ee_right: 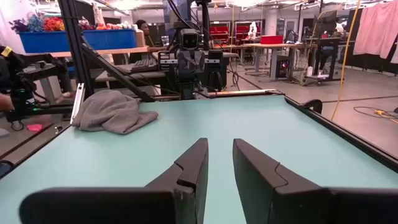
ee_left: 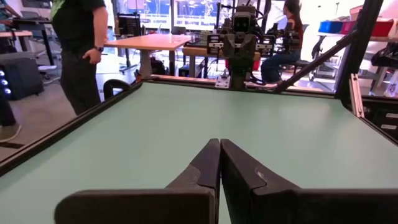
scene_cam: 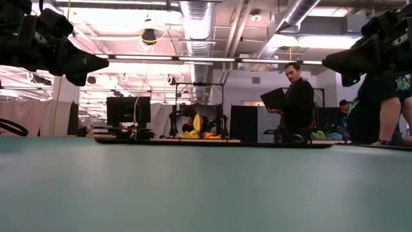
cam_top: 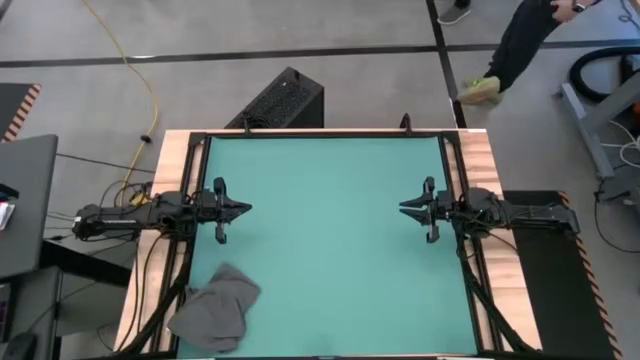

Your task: Roll towel into tight, uniform cylinder

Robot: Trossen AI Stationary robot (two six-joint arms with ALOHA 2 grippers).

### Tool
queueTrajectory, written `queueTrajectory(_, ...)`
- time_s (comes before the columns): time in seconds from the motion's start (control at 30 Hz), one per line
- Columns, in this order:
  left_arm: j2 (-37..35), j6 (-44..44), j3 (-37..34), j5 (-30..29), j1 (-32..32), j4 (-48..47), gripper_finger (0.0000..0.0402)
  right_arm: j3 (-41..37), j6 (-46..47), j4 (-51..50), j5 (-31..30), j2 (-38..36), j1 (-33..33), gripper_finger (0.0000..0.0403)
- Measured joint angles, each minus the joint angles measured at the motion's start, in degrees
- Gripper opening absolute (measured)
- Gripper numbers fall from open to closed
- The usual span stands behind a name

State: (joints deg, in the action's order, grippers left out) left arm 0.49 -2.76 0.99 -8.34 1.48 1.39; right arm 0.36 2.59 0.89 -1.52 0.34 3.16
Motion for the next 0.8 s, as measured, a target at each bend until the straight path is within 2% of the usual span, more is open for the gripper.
queueTrajectory(0.57,0.0,0.0,0.0,0.0,0.0,0.1,0.0,0.0,0.0,0.1,0.0,0.0,0.0,0.0103)
queueTrajectory(0.8,-0.2,-0.5,0.0,-0.1,0.0,3.0,0.0,0.0,0.4,1.0,0.0,0.0,0.0,0.0103)
